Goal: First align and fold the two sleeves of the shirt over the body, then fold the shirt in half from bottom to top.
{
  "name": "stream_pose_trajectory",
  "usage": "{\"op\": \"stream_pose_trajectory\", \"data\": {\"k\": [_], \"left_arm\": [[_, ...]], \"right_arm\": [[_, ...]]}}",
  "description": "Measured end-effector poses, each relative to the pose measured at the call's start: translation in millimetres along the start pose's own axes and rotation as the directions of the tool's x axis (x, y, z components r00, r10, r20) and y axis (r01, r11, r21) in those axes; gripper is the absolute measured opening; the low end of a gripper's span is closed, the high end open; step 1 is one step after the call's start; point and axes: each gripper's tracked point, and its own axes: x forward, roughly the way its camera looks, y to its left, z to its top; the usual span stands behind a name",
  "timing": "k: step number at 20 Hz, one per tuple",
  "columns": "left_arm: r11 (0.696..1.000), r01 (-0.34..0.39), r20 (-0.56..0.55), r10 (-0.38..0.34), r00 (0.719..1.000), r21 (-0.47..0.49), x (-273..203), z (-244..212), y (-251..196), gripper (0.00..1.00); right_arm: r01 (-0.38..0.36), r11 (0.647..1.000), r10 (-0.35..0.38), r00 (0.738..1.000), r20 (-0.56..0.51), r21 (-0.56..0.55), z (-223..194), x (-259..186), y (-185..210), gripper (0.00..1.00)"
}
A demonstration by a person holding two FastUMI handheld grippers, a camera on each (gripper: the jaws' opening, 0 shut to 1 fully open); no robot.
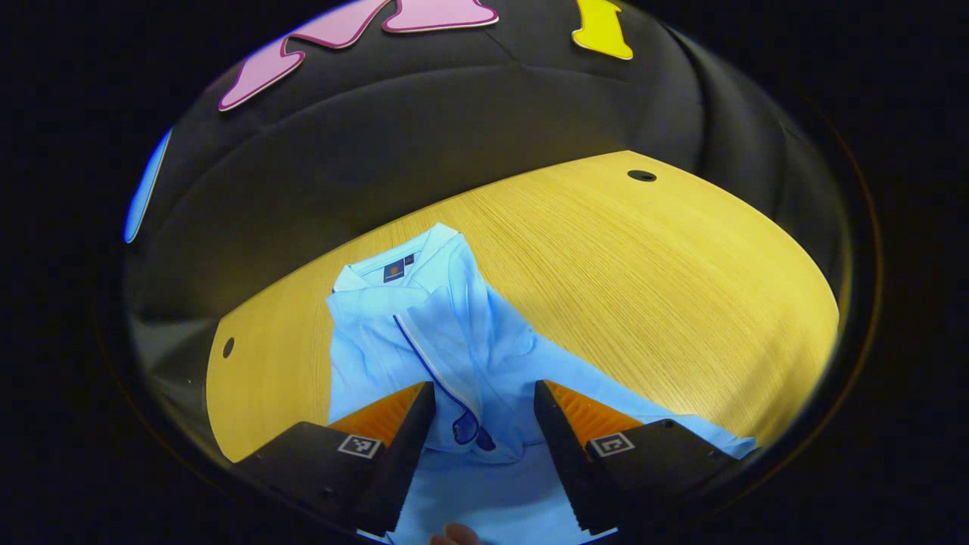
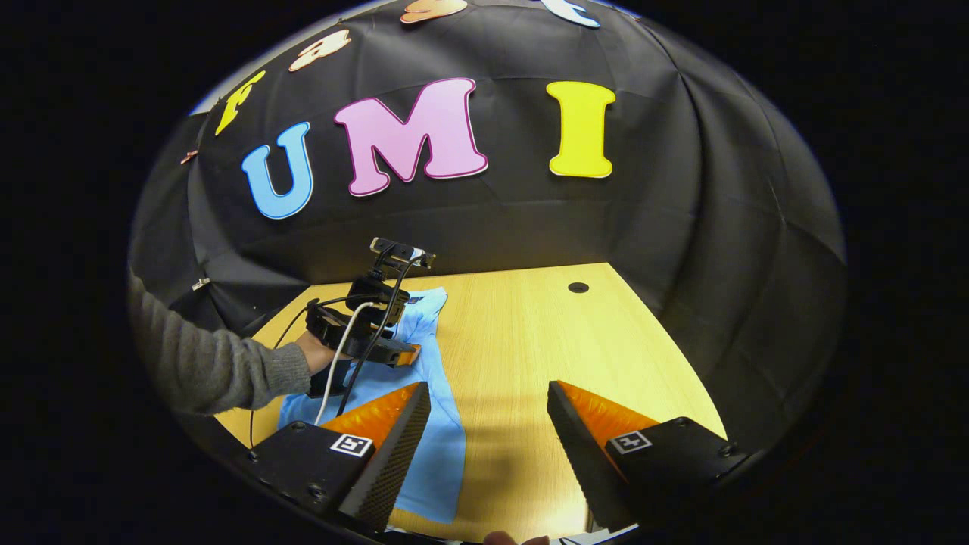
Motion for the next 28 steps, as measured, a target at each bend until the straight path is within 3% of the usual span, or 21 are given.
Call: {"op": "stream_pose_trajectory", "data": {"k": [5, 10, 14, 18, 23, 28], "left_arm": [[0.999, 0.01, 0.071, -0.007, 0.997, -0.036, -31.2, 13.0, 6.6, 0.87], [0.99, 0.017, 0.166, 0.007, 0.986, -0.142, -113.2, 2.9, 38.8, 0.87], [0.988, -0.019, 0.164, 0.044, 0.986, -0.151, -187.9, -58.1, 68.5, 0.87], [0.985, -0.006, 0.072, 0.019, 0.997, -0.175, -238.9, -147.9, 68.1, 0.87], [0.975, -0.004, -0.06, -0.01, 0.998, -0.223, -261.8, -237.3, 49.8, 0.87], [0.961, 0.013, -0.122, -0.048, 0.991, -0.275, -261.3, -275.6, 25.8, 0.87]], "right_arm": [[0.013, 1.0, -0.013, 1.0, 0.004, -0.007, -4.6, -14.2, 6.7, 0.97], [0.021, 0.999, -0.022, 1.0, -0.014, -0.029, -16.7, -22.2, 21.1, 0.97], [0.0, 0.998, -0.005, 0.996, -0.084, -0.058, -50.3, -31.1, 37.3, 0.97], [-0.024, 0.994, 0.006, 0.985, -0.172, -0.106, -96.4, -41.4, 52.2, 0.97], [-0.037, 0.994, 0.004, 0.957, -0.289, -0.107, -154.1, -45.4, 63.5, 0.97], [-0.032, 0.997, 0.002, 0.928, -0.373, -0.075, -191.5, -36.6, 63.4, 0.97]]}}
